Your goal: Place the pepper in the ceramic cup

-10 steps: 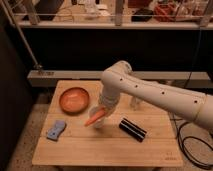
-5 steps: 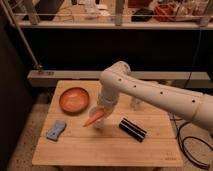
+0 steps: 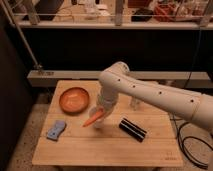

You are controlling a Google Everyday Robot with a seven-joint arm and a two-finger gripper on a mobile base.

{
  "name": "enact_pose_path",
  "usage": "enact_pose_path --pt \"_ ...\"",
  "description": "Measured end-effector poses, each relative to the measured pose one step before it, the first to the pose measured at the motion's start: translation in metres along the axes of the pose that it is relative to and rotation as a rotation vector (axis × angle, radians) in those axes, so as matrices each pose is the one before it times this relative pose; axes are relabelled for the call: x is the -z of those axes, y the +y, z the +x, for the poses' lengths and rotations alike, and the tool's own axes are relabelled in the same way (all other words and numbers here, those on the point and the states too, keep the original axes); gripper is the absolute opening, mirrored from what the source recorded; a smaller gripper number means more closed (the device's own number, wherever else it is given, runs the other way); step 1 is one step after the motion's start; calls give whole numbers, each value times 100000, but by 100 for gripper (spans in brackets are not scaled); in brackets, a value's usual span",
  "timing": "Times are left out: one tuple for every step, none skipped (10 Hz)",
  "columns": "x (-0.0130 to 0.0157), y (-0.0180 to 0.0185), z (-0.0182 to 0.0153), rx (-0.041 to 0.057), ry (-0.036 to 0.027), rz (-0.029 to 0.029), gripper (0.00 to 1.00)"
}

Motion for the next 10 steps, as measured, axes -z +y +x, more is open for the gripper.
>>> enact_pose_path --pt "-44 -11 -24 -64 -88 -35 11" --pt "-6 26 -6 -238 -50 -7 11" --pt "-43 41 -26 -413 -109 -11 11" --pt "-37 -40 -21 -294 -203 90 11" --pt "-18 -36 -27 -188 -111 43 11" --pt "8 -53 -45 -115 -87 35 11" --pt "-40 -28 -41 -124 -139 -34 11" --pt "-6 -1 7 -354 -117 12 11" --pt "7 -10 3 -314 -96 42 11" --pt "-47 -5 -1 -262 -142 -30 11"
